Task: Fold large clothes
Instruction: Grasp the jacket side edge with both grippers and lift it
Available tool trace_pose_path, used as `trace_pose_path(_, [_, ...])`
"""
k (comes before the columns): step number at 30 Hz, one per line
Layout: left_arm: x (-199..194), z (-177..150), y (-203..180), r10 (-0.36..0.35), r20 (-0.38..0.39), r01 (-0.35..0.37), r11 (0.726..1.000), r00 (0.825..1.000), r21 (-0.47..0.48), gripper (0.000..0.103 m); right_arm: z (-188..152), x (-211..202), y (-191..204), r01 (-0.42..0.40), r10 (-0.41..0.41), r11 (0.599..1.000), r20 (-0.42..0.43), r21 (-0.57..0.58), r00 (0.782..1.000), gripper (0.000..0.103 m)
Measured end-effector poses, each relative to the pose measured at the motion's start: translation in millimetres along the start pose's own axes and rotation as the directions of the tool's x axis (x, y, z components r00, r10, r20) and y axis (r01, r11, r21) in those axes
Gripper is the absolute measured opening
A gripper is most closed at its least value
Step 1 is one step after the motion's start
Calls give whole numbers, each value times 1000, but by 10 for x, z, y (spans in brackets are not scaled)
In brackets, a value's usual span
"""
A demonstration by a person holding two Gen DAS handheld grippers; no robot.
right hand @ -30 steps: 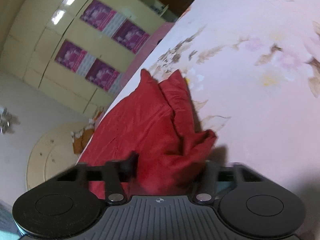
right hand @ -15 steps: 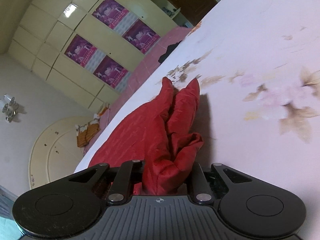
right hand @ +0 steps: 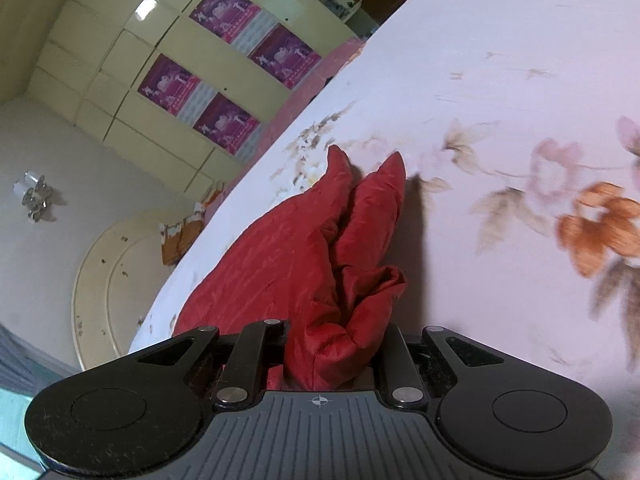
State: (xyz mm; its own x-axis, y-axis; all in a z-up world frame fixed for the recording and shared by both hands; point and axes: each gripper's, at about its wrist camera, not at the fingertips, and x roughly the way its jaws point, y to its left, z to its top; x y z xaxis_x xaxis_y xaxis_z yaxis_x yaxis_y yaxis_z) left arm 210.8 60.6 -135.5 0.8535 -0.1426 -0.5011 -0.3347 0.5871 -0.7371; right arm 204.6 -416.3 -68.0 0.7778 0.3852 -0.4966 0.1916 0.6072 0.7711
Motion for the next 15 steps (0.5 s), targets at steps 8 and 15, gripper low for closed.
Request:
trace_pose_path(8, [-291, -249, 8, 18, 14, -18, 1000, 1000, 20, 16, -78, -326, -221, -15, 15, 1000, -35, 6, 999, 15])
trace_pose_path(15, [-356, -400, 141, 48, 22, -49, 998, 999, 30, 18, -143, -369, -384, -21, 24, 999, -67, 45, 997, 15])
